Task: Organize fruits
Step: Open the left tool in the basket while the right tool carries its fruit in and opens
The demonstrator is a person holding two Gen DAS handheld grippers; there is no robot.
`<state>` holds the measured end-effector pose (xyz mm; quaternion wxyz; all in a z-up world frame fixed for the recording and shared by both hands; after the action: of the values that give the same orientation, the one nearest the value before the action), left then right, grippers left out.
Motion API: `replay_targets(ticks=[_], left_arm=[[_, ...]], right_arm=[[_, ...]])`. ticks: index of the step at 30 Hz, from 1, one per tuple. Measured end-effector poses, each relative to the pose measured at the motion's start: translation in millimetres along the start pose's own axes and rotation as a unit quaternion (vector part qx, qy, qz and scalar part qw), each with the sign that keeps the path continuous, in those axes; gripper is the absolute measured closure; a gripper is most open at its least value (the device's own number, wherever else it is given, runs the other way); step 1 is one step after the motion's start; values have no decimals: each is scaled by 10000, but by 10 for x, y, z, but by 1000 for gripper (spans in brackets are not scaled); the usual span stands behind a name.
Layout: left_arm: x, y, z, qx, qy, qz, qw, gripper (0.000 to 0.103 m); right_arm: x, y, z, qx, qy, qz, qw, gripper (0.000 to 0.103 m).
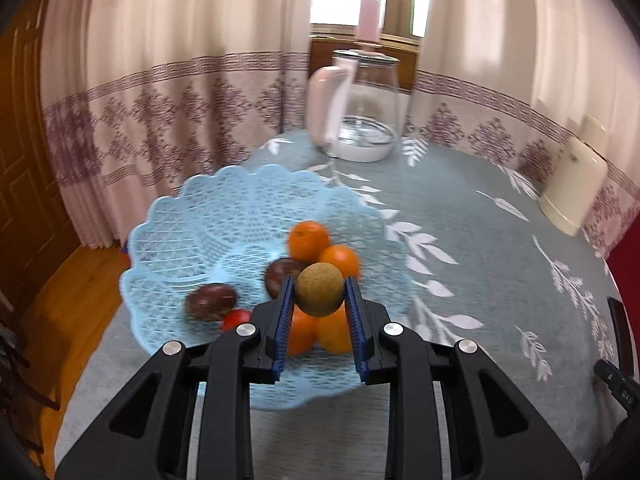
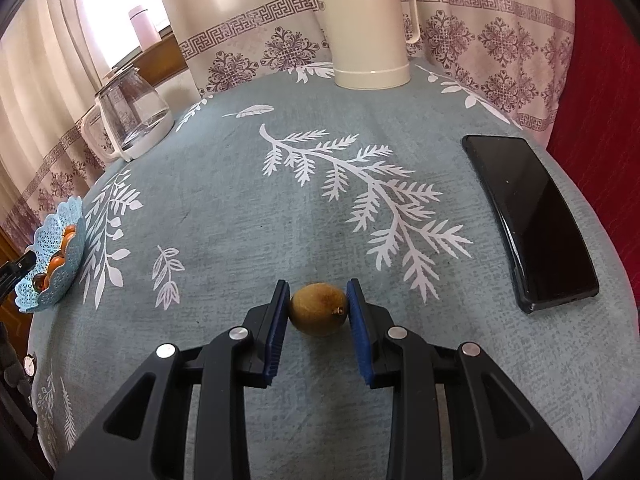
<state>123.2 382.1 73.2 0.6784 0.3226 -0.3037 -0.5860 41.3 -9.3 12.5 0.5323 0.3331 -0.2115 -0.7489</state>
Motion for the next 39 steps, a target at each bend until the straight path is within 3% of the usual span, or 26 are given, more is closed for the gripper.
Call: replay_targets(ticks=[5,9,21,27,32,39], left_arm=[[-271,12,-34,0,113,283,9995,75],[-447,34,-2,98,211,414,9989,65],[-893,91,142,292,376,694,9965,64],[-1026,144,217,359,406,849,9949,64],[-1061,170,279,437,458,861,9943,61],[-1149,201,381,565,399,959,9930,55]], right_arm=[[-101,1,21,10,38,85,10000,73],[-235,14,33,22,117,196,9997,73],[-1050,156,69,90,699,925,9932,73],[-1719,260,90,98,1323,1323,9823,73],[-2399,249,120,82,1927,1756,9654,73],[-3157,35,7,-133,2346,2265,9452,73]])
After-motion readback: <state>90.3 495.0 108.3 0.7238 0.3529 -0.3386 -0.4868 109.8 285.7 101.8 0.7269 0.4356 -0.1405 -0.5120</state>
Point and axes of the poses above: each gripper's, at about its wrist camera, not at the fingertips, and z roughly against the way its jaws point, x to its right, y to its top, the point moved 1 cm from there along -z, roughly the way its jaws point, and after that the axes turned 4 degrees about y, right-handed, at the moved point
